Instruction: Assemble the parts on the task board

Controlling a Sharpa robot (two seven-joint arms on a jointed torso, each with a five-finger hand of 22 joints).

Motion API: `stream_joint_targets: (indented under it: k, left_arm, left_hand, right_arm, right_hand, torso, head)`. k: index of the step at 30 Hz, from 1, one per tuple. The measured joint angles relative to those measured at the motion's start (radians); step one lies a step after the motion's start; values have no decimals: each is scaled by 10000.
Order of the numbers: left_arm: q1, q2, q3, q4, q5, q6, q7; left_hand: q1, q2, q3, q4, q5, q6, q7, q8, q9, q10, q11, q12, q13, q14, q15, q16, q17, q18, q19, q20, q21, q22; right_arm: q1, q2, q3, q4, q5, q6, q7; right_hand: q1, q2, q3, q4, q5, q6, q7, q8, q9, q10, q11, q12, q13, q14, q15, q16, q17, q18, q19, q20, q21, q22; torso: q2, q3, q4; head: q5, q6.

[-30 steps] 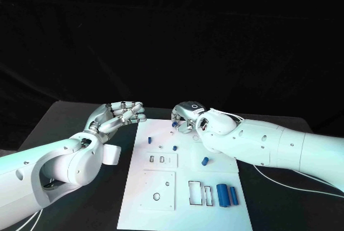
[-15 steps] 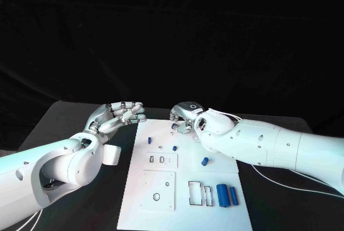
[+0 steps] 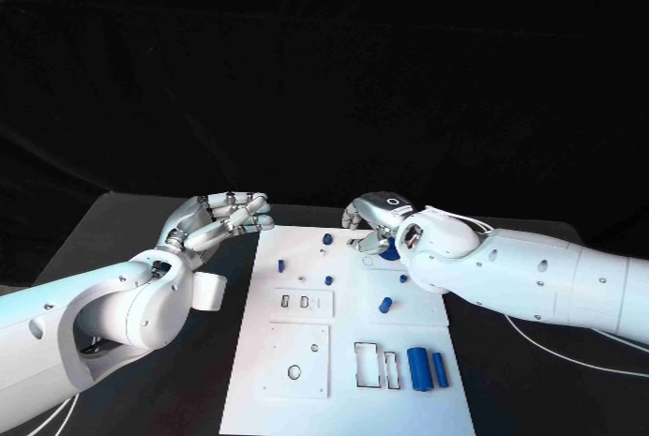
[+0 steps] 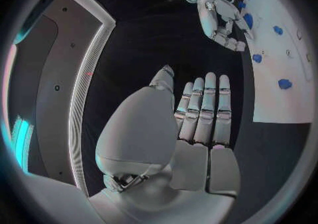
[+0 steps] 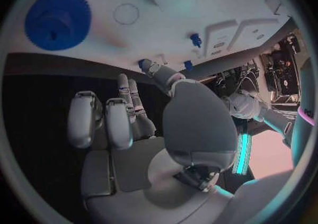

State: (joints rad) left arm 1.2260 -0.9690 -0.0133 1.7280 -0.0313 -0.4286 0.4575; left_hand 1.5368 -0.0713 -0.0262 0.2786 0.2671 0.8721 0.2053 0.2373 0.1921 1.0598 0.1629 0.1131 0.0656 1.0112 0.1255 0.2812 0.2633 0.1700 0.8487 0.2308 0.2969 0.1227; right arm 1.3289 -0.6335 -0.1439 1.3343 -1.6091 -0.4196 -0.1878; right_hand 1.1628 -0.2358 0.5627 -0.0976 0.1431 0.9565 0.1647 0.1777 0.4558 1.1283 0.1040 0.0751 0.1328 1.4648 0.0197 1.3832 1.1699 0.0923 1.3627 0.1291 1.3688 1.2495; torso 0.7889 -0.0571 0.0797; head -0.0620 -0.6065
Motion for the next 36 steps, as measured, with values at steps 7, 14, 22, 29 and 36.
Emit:
stream_joint_targets:
  k: [7,14,22,29,36]
  left_arm:
    - [2,-11,-2,-62,15,20,-4]
    - [2,-10,-2,-82,31,45,-6]
    - [1,15,-3,-112,45,70,-10]
    - [-1,41,-5,-128,55,94,-17]
    - [-1,41,-5,-140,61,108,-25]
  left_hand:
    - [0,0,0,0,0,0,0,-35,-1,0,0,0,0,0,0,0,1,-2,0,0,1,1]
    - [0,0,0,0,0,0,0,-35,4,0,0,-46,4,0,0,0,10,-2,0,0,1,-8]
    - [0,0,0,0,0,0,0,-35,9,0,0,-48,9,0,0,0,10,-1,0,0,1,-11]
    - [0,0,0,0,1,0,0,-34,8,0,0,-48,8,0,0,0,10,-1,0,0,1,-11]
    - [0,0,-27,-28,-37,0,0,-34,7,0,0,-48,8,0,0,0,24,-2,0,0,1,-10]
  right_arm:
    - [113,-1523,82,1073,532,-198,-39]
    - [126,-2404,86,1385,1228,-174,-127]
    - [97,-2401,85,1109,1931,65,-190]
    - [-40,-1975,66,629,2258,252,-192]
    - [-117,-1690,59,377,2406,409,-181]
  right_hand:
    - [-248,-247,-1058,466,510,-501,29,-329,-95,711,-72,195,322,0,0,125,96,0,74,-75,17,149]
    - [1036,210,-4392,1908,894,-924,-113,-330,154,1558,-294,889,1382,6,-188,289,180,-2,236,-199,48,342]
    - [2564,41,-5097,3811,1088,-1101,-289,-329,487,1171,-551,4567,4978,2,-432,699,838,-160,484,-457,312,587]
    - [2627,107,-5058,3874,1245,-1101,-288,-194,726,1542,-570,9179,9049,1,-433,1260,1384,-160,610,-432,430,587]
    - [2546,189,-4883,3840,1398,-1008,-302,-115,892,3031,-521,12896,11692,2,-433,1758,1385,-313,904,-359,744,586]
  torso:
    - [-44,27,-72]
    - [-58,73,-123]
    - [-47,107,-141]
    - [-25,105,-107]
    - [-3,114,-87]
  head:
    - [-32,3]
    - [-28,8]
    - [-41,46]
    - [-51,26]
    - [-44,18]
